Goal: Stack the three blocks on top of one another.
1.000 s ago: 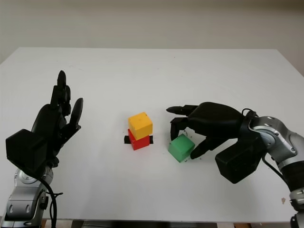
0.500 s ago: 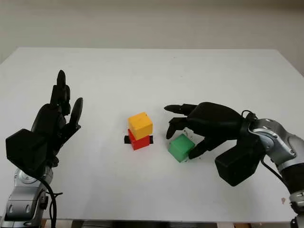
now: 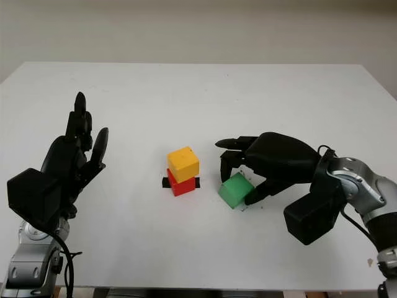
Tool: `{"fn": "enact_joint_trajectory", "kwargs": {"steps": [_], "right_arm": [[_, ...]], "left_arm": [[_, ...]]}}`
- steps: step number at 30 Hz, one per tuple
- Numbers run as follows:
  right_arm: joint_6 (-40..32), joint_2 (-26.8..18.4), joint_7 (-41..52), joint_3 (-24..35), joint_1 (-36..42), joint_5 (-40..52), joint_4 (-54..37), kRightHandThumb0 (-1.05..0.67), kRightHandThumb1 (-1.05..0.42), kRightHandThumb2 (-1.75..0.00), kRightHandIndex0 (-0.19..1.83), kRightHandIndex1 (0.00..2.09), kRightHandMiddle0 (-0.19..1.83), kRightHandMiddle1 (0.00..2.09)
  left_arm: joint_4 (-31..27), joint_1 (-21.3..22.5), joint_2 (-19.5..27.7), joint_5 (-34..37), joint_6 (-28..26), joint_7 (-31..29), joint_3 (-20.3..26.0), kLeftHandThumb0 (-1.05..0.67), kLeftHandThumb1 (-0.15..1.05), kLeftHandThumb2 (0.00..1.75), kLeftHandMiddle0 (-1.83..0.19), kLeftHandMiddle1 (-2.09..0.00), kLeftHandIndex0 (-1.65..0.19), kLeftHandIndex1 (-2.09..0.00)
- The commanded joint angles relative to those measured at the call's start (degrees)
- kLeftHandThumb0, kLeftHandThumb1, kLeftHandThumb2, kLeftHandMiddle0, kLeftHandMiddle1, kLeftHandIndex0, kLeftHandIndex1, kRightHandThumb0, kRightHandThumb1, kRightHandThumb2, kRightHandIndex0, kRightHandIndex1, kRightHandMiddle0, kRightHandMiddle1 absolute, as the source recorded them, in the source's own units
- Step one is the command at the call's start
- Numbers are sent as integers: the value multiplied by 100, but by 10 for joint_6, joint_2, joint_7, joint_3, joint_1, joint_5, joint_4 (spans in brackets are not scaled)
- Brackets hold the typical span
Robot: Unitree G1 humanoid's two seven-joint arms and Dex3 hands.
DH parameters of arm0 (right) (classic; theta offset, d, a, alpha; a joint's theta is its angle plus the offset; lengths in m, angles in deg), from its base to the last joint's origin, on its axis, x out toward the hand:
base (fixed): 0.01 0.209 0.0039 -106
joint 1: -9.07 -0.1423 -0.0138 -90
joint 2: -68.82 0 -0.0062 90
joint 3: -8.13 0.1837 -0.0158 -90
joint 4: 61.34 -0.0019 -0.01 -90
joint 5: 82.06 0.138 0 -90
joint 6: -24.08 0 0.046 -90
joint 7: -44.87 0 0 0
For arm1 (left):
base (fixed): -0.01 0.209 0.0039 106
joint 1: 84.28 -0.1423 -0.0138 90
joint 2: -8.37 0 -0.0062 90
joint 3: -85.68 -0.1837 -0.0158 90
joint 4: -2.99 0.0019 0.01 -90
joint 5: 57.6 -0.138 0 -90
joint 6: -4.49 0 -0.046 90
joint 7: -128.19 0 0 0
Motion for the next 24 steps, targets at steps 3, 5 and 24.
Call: {"fn": "enact_joint_trajectory", "kwargs": {"steps": [3, 5, 24], "right_arm": [[3, 1, -6, 7, -23, 10, 10, -41, -94, -5, 30, 9, 41, 143], [-17, 3, 16, 13, -30, 44, 11, -41, -95, -6, 30, 8, 38, 147], [-402, 37, 334, 45, -233, 260, -31, -42, -91, -5, 28, 6, 46, 136]], "left_arm": [[5, 3, 1, 0, 7, 0, -1, -72, 105, 57, 19, -5, 19, 0], [6, 4, 1, 1, 8, -1, 0, -72, 105, 57, 19, -4, 19, 0], [7, 10, 4, -3, 8, -6, -1, -71, 105, 58, 19, -4, 19, 0]]}}
